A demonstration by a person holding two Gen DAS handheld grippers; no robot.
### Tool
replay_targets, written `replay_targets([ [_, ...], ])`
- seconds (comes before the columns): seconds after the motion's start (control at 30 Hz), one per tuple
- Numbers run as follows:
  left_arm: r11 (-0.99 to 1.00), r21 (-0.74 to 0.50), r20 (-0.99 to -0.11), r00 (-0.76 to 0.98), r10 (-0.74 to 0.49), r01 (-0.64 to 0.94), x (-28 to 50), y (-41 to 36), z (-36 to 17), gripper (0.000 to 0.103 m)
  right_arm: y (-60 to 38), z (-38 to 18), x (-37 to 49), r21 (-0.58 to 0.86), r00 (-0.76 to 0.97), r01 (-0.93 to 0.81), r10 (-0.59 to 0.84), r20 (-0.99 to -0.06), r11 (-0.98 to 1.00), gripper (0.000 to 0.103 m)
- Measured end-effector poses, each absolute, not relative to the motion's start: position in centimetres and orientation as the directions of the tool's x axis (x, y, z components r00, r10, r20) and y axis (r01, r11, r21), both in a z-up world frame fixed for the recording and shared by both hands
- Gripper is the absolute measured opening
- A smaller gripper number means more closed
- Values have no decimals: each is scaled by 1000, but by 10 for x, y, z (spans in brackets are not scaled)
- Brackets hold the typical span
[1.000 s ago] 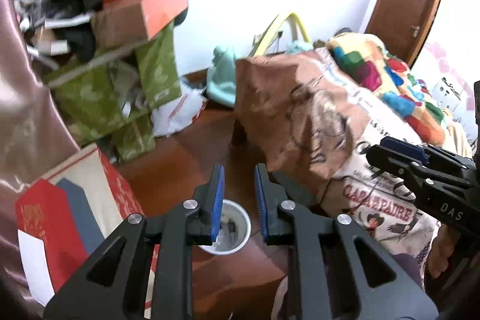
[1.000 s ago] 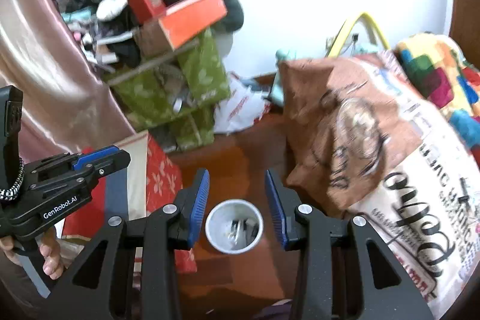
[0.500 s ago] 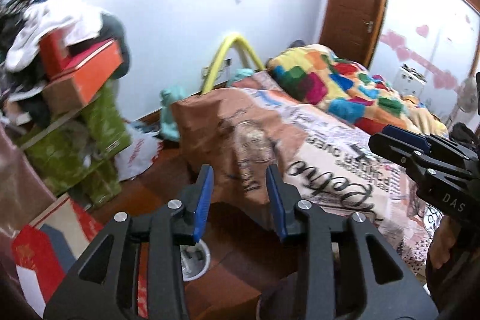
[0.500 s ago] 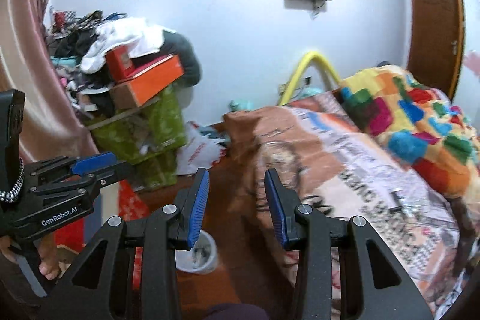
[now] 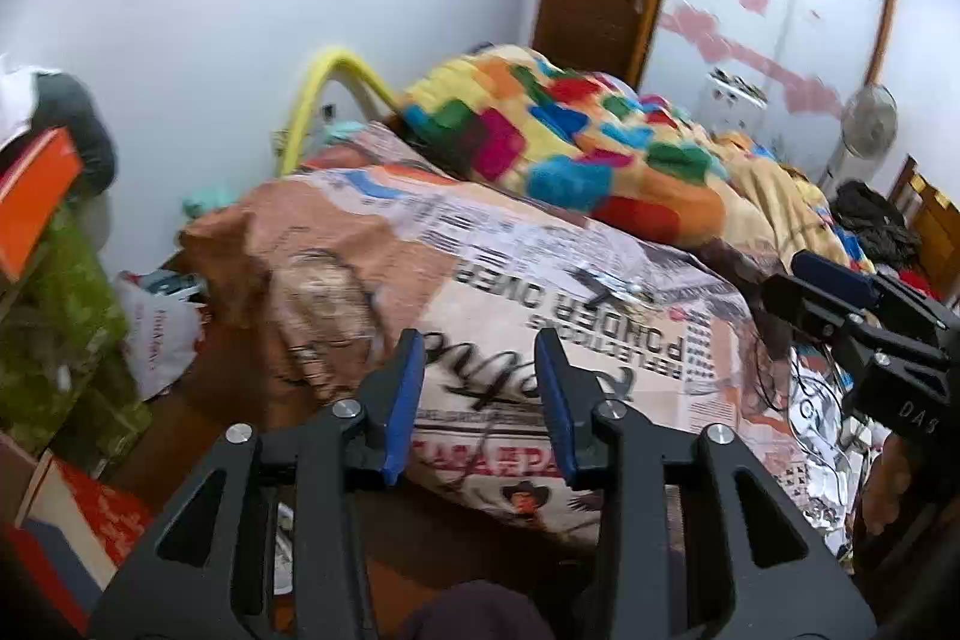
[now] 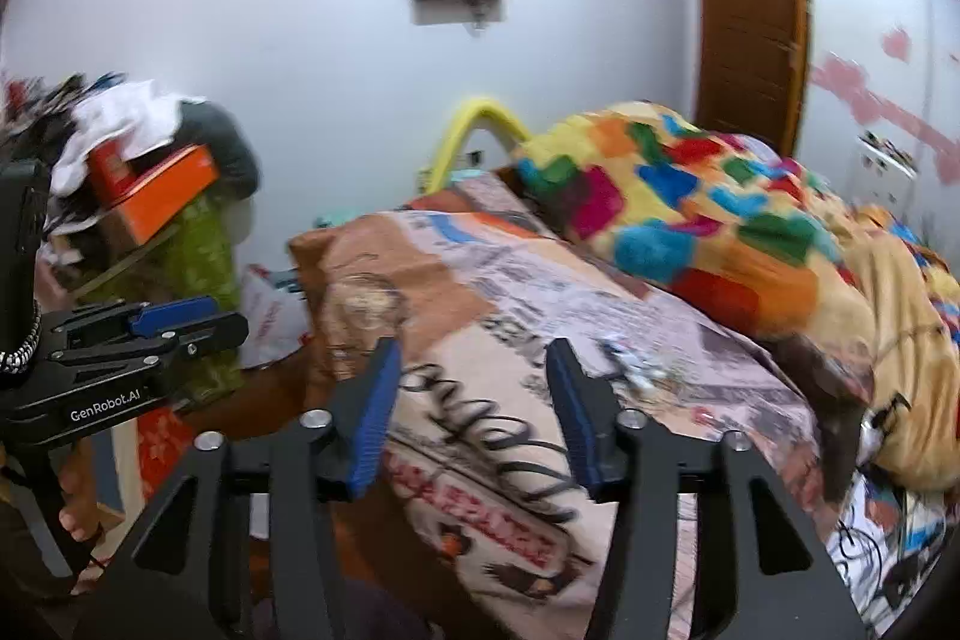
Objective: Collect trash
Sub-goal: 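Move both open tools back over the items on the bed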
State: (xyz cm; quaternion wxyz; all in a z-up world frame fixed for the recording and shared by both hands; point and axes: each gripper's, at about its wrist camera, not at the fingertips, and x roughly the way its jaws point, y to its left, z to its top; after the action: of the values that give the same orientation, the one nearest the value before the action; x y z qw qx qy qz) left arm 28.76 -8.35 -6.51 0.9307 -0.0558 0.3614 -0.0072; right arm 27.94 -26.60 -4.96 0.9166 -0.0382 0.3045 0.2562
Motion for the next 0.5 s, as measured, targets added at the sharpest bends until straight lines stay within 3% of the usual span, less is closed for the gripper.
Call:
replay_targets([
  [0.1,993,-118,-688,719,-97,22,311,-108,-75,55,-292,-58,296,93,700,-431,398,-593,897,55],
  [0.5,978,-135,-786,584,-202,156,423,-182,-144,56,-386,-119,368,121,674,-216,238,-700,969,55],
])
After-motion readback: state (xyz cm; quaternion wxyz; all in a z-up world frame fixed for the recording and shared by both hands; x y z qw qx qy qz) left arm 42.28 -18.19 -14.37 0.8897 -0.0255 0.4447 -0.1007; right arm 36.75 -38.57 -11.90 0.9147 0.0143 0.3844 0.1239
